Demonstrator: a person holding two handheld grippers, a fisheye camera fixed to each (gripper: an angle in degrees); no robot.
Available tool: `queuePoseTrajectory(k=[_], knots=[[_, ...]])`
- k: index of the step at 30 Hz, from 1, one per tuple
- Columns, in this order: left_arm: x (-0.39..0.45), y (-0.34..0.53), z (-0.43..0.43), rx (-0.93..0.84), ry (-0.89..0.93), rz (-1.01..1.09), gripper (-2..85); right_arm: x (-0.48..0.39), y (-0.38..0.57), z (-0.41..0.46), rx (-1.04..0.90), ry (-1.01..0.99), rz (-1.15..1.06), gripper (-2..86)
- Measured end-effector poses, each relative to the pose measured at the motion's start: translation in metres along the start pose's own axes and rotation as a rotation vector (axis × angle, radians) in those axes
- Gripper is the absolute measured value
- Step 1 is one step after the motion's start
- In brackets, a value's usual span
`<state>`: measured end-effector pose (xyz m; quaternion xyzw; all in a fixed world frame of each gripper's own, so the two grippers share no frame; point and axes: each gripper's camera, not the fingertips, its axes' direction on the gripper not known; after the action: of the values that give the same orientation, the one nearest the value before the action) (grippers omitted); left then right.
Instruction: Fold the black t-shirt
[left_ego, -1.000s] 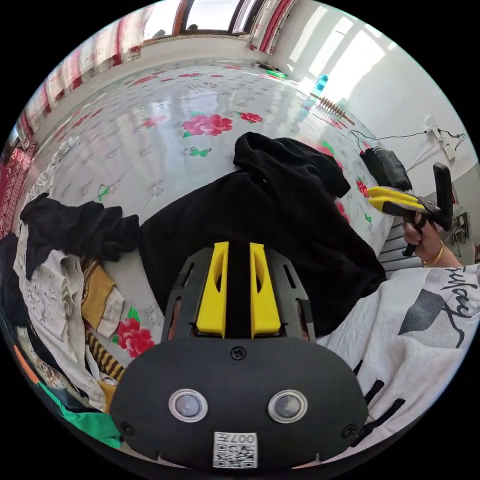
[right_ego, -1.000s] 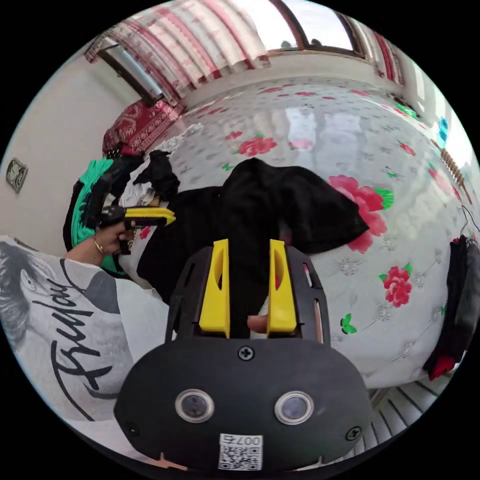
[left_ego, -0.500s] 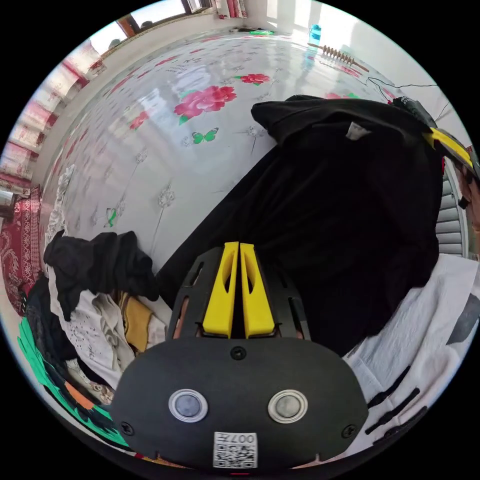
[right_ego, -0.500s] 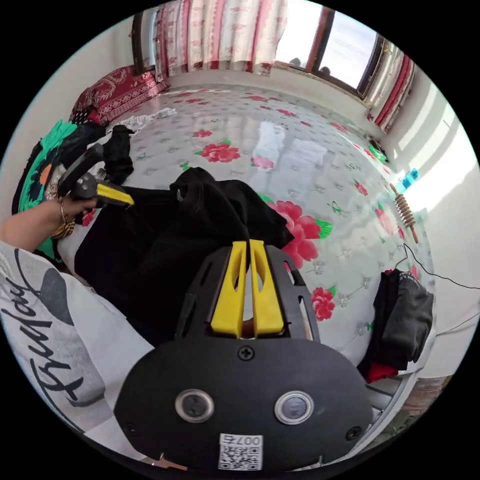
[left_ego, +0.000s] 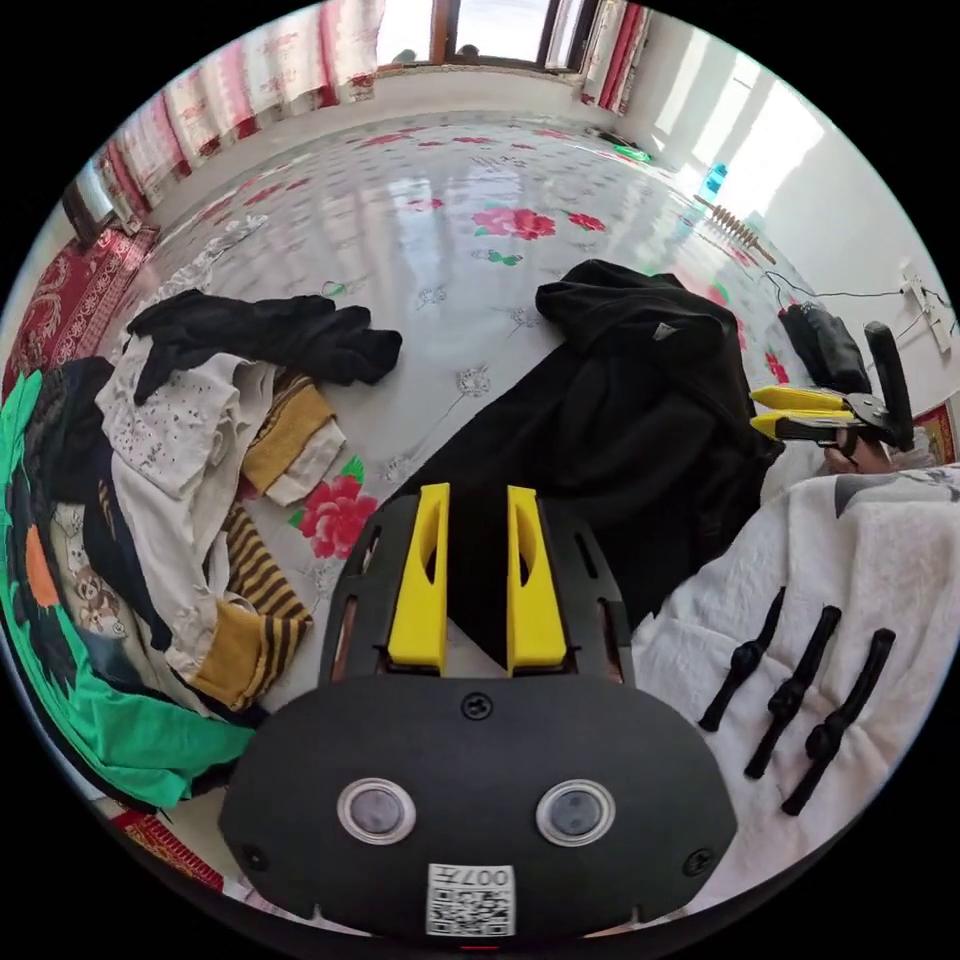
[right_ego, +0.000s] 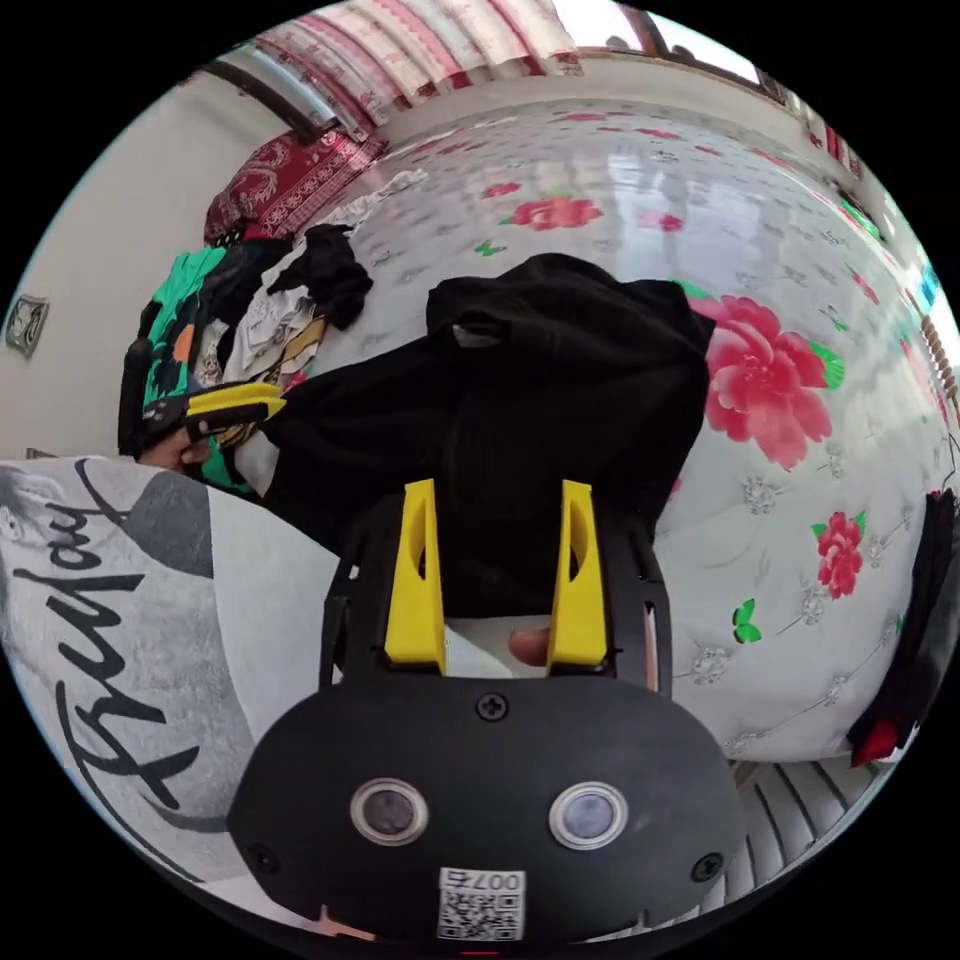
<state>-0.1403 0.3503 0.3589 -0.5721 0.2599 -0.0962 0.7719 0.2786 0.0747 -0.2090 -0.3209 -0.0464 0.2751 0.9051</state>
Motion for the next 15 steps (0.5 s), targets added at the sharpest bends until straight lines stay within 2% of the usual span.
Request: queuePoseTrajectory(k=[2,4,7,11,12,15], knots=[[0.005,-0.019,0.013,-0.023,0.017,0.049,10.2,-0.018,0.003,0.019,-0.067,0.157,-0.082,7.8],[0.019,-0.038,0.043,-0.107,-0.021,0.123,10.2,-0.017,0.0,0.016,-0.05,0.299,-0.084,4.8],[0.032,-0.051,0.06,-0.144,-0.075,0.158,9.7,0.006,-0.013,-0.038,0.144,0.328,-0.012,2.2],[0.044,-0.061,0.066,-0.159,-0.089,0.142,6.9,0.065,-0.02,-0.121,0.385,0.519,0.248,2.0],[0.047,-0.062,0.067,-0.142,-0.081,0.122,5.9,0.074,-0.02,-0.129,0.401,0.509,0.283,2.2],[0.047,-0.057,0.057,-0.084,-0.04,0.079,4.1,0.103,-0.008,-0.151,0.453,0.309,0.368,4.2]])
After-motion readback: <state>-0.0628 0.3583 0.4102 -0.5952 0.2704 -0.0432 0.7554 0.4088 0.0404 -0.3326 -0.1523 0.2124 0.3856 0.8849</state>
